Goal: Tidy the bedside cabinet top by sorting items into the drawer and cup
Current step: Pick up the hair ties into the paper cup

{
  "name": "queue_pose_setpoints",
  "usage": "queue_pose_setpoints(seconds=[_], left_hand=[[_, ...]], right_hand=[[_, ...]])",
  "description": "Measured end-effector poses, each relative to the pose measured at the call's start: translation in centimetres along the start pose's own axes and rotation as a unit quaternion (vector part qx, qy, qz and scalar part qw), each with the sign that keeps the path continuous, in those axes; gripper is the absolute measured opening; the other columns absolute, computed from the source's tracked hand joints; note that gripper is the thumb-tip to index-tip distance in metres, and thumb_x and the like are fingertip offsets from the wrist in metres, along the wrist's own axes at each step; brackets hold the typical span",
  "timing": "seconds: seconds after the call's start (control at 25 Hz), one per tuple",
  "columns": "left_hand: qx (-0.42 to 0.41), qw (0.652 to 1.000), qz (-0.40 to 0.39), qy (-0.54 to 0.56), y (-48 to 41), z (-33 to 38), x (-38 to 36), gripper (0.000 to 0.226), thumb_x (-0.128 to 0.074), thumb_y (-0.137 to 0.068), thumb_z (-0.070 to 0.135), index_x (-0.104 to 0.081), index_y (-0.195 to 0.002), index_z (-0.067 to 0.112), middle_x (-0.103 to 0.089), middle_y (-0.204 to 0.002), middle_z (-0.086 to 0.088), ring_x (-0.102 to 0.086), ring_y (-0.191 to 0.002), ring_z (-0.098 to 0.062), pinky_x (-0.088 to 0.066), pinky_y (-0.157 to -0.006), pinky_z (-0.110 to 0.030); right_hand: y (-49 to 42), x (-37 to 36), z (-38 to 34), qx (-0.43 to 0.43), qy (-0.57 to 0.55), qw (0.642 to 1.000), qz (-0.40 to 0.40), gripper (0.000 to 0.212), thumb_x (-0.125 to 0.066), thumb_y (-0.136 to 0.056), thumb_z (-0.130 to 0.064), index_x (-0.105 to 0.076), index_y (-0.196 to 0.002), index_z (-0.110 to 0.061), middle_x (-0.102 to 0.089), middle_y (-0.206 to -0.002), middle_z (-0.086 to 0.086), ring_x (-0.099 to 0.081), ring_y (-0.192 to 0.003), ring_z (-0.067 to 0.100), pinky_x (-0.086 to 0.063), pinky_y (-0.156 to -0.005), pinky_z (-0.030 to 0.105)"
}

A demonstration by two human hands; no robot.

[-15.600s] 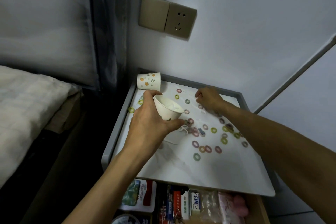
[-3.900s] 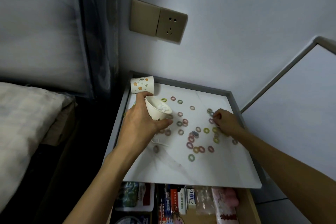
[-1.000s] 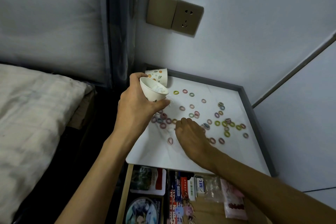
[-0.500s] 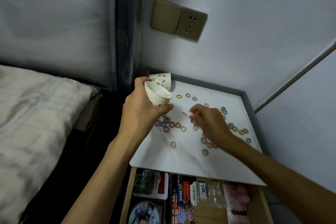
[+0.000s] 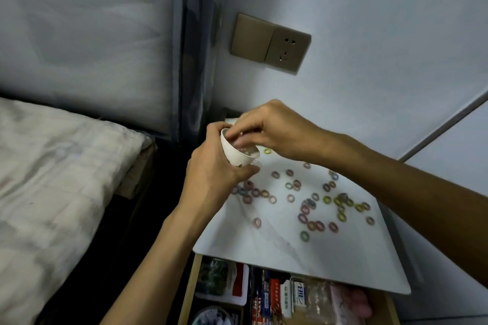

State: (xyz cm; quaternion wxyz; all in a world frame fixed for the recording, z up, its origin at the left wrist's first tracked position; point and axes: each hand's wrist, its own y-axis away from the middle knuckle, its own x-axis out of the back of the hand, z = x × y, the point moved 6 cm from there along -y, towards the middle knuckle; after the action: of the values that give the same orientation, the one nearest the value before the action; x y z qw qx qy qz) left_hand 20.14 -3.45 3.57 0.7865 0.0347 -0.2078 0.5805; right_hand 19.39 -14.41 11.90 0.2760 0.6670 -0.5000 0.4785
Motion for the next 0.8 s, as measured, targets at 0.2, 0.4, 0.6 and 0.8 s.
queue_pose_setpoints(seconds=[0.2,0.4,0.6,0.8], left_hand=[[-0.002,0.998,0.059,0.002,-0.4,-0.7,2.6,0.078,-0.091,-0.057,0.035,-0.043,-0.118,0.033,-0.062,-0.098,0.013,-0.06,-0.085,-0.008,-0.044,-0.065,-0.017],[0.009,0.997,0.079,0.004,-0.6,-1.3,3.5,0.076,-0.091,-0.056,0.036,-0.041,-0.114,0.038,-0.059,-0.091,0.019,-0.056,-0.081,0.001,-0.041,-0.06,-0.007],[0.003,0.996,0.085,0.01,-1.1,-1.4,3.5,0.077,-0.091,-0.056,0.036,-0.042,-0.115,0.035,-0.062,-0.095,0.014,-0.061,-0.087,-0.009,-0.048,-0.069,-0.02],[0.008,0.997,0.082,0.013,-1.1,-1.4,3.2,0.08,-0.092,-0.056,0.035,-0.044,-0.119,0.031,-0.066,-0.101,0.008,-0.064,-0.091,-0.014,-0.055,-0.078,-0.037]], right_hand=[[2.7,-3.2,9.6,-0.261,-0.136,0.945,0.142,0.018,-0.068,-0.089,-0.018,-0.073,-0.106,-0.016,-0.074,-0.094,-0.001,-0.07,-0.085,0.012,-0.057,-0.078,0.029],[3.4,-10.4,15.4,-0.379,0.012,0.925,0.021,0.054,-0.079,-0.078,-0.034,-0.062,-0.123,-0.01,-0.066,-0.12,0.009,-0.061,-0.108,0.023,-0.045,-0.086,0.027],[2.5,-11.6,16.9,-0.404,0.013,0.911,0.075,0.024,-0.078,-0.08,-0.026,-0.074,-0.099,-0.011,-0.073,-0.097,0.009,-0.067,-0.088,0.023,-0.048,-0.073,0.027],[3.6,-11.5,17.2,-0.404,0.05,0.913,0.032,0.022,-0.075,-0.083,-0.029,-0.075,-0.096,-0.011,-0.073,-0.093,0.01,-0.066,-0.082,0.023,-0.048,-0.071,0.028]])
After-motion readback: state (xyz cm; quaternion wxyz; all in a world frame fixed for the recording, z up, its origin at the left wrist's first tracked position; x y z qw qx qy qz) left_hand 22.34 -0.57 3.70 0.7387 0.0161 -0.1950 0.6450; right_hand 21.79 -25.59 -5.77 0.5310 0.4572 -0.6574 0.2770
